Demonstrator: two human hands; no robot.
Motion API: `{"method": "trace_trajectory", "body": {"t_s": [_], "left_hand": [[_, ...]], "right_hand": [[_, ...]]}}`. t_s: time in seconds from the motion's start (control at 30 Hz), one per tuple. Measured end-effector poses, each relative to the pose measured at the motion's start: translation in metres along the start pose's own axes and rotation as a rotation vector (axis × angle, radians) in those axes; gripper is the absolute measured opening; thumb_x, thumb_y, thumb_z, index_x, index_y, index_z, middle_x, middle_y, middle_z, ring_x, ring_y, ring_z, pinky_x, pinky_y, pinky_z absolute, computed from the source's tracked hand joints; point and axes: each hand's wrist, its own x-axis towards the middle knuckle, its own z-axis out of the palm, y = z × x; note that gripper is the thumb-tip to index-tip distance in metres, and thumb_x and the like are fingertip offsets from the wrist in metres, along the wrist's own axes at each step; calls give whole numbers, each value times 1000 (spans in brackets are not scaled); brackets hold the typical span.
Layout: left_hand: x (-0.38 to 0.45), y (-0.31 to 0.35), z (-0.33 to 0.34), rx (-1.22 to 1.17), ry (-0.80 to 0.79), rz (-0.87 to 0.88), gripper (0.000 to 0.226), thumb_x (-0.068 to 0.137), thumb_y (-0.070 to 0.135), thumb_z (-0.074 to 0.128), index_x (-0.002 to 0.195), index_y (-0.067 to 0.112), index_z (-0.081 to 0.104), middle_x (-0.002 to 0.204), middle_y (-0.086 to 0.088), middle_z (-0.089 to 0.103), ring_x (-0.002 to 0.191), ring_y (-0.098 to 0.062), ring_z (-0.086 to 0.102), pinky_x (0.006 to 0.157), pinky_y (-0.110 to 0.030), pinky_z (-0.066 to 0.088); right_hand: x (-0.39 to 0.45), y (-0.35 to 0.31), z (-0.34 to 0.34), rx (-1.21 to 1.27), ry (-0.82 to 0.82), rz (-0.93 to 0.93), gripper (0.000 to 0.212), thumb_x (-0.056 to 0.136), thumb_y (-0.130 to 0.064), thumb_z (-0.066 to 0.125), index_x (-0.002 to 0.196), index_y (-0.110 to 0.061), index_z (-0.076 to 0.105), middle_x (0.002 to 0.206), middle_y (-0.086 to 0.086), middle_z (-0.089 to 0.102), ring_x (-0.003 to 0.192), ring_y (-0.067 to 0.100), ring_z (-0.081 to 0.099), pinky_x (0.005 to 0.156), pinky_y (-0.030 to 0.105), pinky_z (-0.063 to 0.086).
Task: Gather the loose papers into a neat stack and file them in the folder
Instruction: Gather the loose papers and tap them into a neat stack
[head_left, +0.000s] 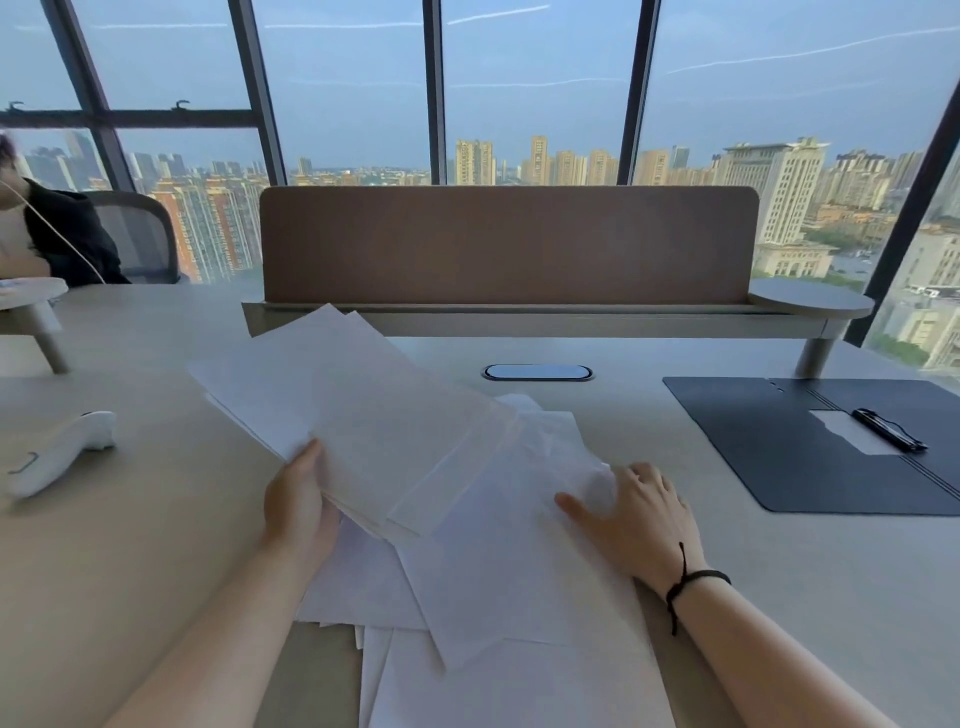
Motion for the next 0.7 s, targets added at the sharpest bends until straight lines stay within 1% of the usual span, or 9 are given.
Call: {"method": "trace_trajectory", "body": {"t_s": [0.13,0.2,0.27,0.33,0.4,0.47,0.53,0.63,0.7], "left_hand": [[-1,2,-4,50,-4,-60,35,96,18,55,128,6,65,125,-11,70,114,-30,66,103,-48,48],[2,4,-6,95,-20,-87,35,93,20,60,124,6,68,124,-13,71,111,-32,67,100,-49,49],[1,6,-6,169,-40,-91,29,92,18,62,116,6,72,114,-11,75,104,-31,70,97,-48,52],[-1,7,-3,216,-59,-86,22,92,15,60,107,7,74,103,-8,79,92,-27,74,90,-44,54],[-3,6,-2,230,-85,-92,19,92,13,58,100,7,75,95,-7,80,82,-24,76,83,-40,55],[-3,5,-1,237,-90,-104,21,92,13,57,101,7,75,97,-9,80,83,-25,76,85,-41,54],[1,4,-3,237,-84,-105,22,92,14,57,102,6,75,99,-10,79,83,-26,76,86,-42,54],[7,4,-5,242,-88,-130,29,90,16,58,112,4,73,111,-16,75,97,-33,72,95,-47,52],[7,5,-7,258,-110,-144,30,89,16,58,113,2,72,110,-17,75,96,-33,71,93,-45,52]], "right_hand": [[8,-13,-13,35,-19,41,88,73,-83,57,126,-13,57,125,9,62,119,32,58,90,39,47],[13,-19,-13,-5,-76,38,82,66,-84,62,109,-15,55,116,9,65,113,33,59,80,39,47],[18,-24,-14,43,-136,73,72,67,-76,70,98,-14,49,113,10,66,109,34,59,75,38,47],[22,-26,-21,227,-165,115,70,74,-62,76,112,-6,58,116,13,69,109,33,63,84,41,54],[25,-23,-28,475,-158,187,79,78,-47,82,131,6,55,117,20,70,109,36,65,90,43,54],[26,-15,-31,754,-222,254,83,80,-30,85,139,13,46,89,24,68,82,34,65,64,35,51],[27,-4,-31,840,-289,291,69,79,-18,85,132,14,54,76,20,61,59,25,52,50,27,38],[26,4,-28,725,-390,222,19,81,-15,82,96,-5,80,78,21,75,50,20,53,55,29,40],[25,3,-27,668,-453,161,9,83,-14,80,89,-7,81,77,23,74,48,20,55,51,25,42]]}}
